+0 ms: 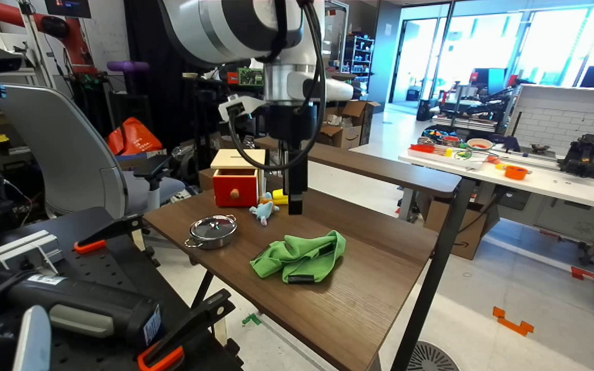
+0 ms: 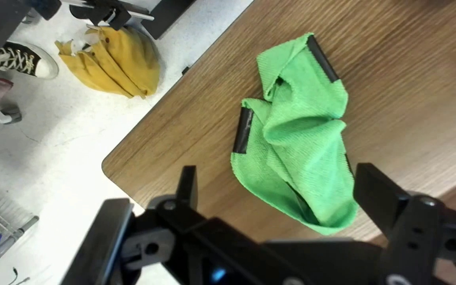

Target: Move the green cloth to the front

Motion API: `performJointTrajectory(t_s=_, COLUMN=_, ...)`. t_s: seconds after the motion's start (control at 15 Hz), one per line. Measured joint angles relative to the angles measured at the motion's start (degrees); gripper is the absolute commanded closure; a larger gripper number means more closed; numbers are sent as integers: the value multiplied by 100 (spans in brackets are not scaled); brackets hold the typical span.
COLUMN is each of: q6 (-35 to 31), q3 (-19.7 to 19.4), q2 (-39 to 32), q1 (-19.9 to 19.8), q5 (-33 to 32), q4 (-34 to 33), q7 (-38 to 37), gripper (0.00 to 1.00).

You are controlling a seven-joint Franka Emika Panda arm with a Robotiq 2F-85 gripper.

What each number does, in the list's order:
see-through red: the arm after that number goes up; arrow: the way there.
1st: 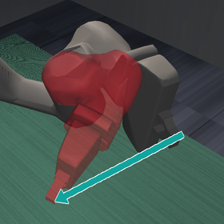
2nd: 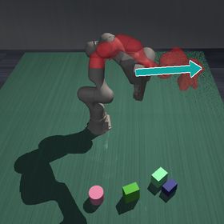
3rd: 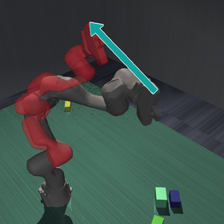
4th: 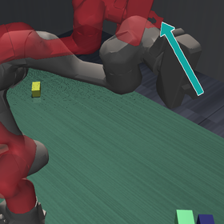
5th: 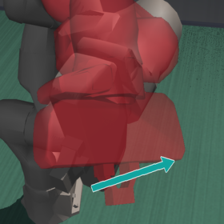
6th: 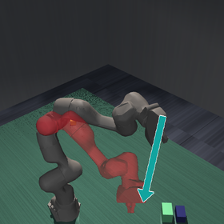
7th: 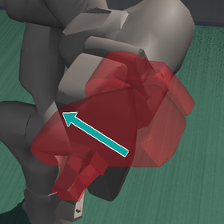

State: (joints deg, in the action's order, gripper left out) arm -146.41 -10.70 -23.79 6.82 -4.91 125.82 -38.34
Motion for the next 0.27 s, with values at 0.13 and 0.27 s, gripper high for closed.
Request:
performJointTrajectory(t_s=0.13, q6=33, q3=9, q2=174, q1=7, q5=-4, q4=71, q7=-2, gripper=0)
performJointTrajectory(t_s=0.27, q6=28, q3=8, q2=78, q1=-4, q5=-4, q4=56, q7=-3, gripper=0)
